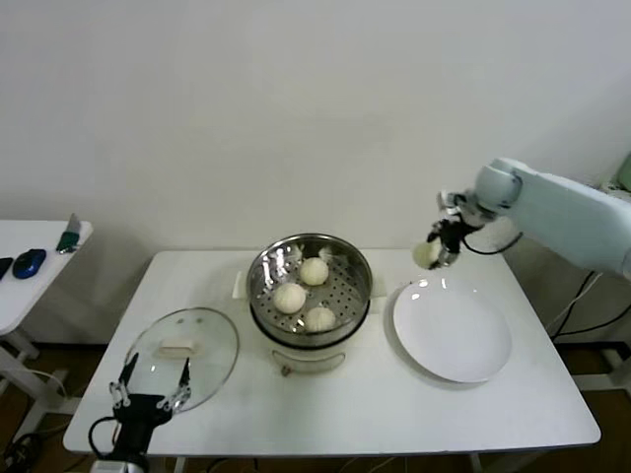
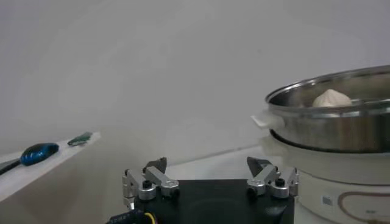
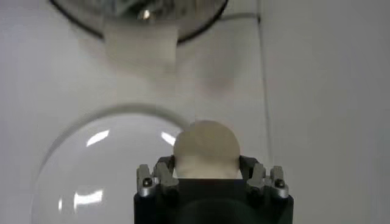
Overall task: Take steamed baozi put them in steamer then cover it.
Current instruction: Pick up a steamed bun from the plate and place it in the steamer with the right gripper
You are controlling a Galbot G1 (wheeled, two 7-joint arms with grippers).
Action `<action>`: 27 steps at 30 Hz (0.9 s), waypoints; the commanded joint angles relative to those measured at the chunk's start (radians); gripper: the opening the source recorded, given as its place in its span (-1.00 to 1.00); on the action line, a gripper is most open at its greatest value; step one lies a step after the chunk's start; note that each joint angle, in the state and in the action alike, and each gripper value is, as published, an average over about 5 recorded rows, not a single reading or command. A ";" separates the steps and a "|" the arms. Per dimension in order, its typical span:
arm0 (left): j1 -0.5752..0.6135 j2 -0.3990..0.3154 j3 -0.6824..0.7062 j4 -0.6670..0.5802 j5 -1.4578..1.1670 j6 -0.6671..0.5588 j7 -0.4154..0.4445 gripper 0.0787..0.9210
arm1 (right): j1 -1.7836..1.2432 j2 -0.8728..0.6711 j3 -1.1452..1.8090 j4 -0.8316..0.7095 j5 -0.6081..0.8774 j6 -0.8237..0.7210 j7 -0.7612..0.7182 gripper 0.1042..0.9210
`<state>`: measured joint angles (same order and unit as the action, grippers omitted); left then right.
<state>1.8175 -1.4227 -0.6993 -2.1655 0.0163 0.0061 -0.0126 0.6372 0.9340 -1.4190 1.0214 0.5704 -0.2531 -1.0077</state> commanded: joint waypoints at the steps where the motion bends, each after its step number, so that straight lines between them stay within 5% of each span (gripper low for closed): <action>1: 0.025 0.016 0.022 -0.017 -0.021 -0.010 0.012 0.77 | 0.277 0.148 -0.242 0.156 0.379 -0.087 0.074 0.44; 27: 0.036 0.051 0.006 0.003 -0.053 -0.027 0.011 0.77 | 0.063 0.385 -0.319 0.099 0.303 -0.114 0.127 0.45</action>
<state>1.8499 -1.3784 -0.6926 -2.1644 -0.0317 -0.0205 -0.0041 0.7553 1.2602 -1.7016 1.1354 0.8950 -0.3624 -0.8898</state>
